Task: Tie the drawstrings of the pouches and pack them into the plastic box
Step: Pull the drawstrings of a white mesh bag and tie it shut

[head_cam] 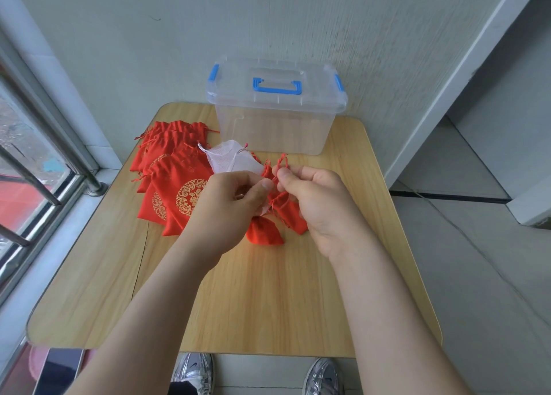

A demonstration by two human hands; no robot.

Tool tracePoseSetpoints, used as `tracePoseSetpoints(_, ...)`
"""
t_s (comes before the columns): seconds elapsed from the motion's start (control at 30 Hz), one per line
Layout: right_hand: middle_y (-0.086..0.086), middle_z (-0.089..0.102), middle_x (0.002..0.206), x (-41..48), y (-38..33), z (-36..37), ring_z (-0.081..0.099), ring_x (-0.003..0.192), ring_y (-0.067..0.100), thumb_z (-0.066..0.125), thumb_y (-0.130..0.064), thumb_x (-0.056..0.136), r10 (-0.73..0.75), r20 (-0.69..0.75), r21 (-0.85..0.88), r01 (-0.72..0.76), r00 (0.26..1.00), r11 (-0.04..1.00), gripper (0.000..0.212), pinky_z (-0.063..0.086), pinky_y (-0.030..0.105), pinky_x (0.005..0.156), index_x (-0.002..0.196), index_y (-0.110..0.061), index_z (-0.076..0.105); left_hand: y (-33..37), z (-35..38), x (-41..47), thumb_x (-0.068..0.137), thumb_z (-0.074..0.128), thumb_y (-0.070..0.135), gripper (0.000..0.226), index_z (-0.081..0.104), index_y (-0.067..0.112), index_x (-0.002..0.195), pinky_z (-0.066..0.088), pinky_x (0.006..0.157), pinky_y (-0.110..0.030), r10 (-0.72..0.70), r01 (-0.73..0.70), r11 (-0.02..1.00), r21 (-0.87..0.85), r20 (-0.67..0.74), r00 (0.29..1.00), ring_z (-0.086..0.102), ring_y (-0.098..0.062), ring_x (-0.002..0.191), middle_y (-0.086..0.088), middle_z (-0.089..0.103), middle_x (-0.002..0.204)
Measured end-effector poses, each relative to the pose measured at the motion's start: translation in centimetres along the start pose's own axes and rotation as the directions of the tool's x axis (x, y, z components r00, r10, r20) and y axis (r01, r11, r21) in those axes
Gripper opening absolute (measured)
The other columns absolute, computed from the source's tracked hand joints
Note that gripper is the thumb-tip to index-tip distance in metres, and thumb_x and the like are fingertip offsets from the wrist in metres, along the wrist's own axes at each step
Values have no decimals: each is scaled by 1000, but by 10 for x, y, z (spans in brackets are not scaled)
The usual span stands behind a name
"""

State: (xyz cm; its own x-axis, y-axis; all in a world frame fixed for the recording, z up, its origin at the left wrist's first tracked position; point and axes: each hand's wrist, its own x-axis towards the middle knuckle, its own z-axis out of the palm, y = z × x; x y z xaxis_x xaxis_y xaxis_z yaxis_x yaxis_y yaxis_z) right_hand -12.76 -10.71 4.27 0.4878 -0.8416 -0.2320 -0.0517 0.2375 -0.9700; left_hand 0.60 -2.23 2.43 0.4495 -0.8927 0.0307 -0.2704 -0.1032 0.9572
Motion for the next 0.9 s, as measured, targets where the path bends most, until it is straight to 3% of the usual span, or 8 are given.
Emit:
tracePoseSetpoints(0.07,-6,65,66,2,1,0,60,52,3,61,-13,107,-5,-30,-47,3,1000,999,25,47,13,49,85,-8,71,1,1,-1,103,69,24,22,78,13,88,58,72,-29,-19,20,1000,25,-13,1000,72,-17,71,-6,76,76)
tracePoseSetpoints(0.17,-5,66,65,3,1,0,57,46,-1,66,-15,104,-22,-83,-55,17,996,998,19,43,11,47,93,-3,75,1,2,-1,103,67,23,23,79,11,88,48,58,-16,-128,126,991,-56,-39,991,64,-7,64,4,71,66)
tracePoseSetpoints(0.33,-7,71,71,6,3,-2,58,56,-1,73,-23,99,-141,-169,-75,130,976,989,16,49,15,57,92,-13,83,1,-2,4,100,67,21,20,81,9,93,46,75,-34,-336,317,915,-252,-36,941,54,-16,69,3,63,71)
tracePoseSetpoints(0.47,6,73,72,2,-7,0,64,60,10,68,-20,103,-159,-1,-12,159,987,987,18,54,22,59,103,-11,84,10,-7,1,99,68,23,28,80,17,75,37,58,-24,-281,283,948,-142,34,959,49,-14,63,3,61,67)
tracePoseSetpoints(0.57,28,76,94,1,-4,2,71,77,32,67,-19,104,-189,56,-57,192,980,980,18,65,47,79,108,-11,83,16,-11,-1,98,69,25,27,79,14,75,38,61,-23,-204,213,975,-66,123,971,49,-12,65,3,63,66)
tracePoseSetpoints(0.67,29,76,89,0,-1,2,71,73,44,66,-18,106,-214,83,-107,222,973,969,18,62,59,82,105,-13,83,20,-13,-2,100,67,24,25,81,11,82,40,63,-19,-153,168,984,-60,194,969,49,-11,68,-1,65,72)
tracePoseSetpoints(0.8,26,76,85,1,3,0,73,76,39,68,-22,104,-226,108,-124,239,968,963,19,61,63,86,97,-13,84,23,-13,-6,100,69,23,26,79,10,80,37,52,-8,-86,98,994,-45,212,973,52,-3,59,-3,64,72)
tracePoseSetpoints(0.9,14,80,87,5,6,-4,78,91,36,73,-26,101,-229,104,-170,244,968,955,16,64,51,90,105,-16,84,24,-15,-7,96,74,27,20,82,11,87,39,55,-14,-55,67,997,-43,223,973,55,-11,64,-22,70,83)
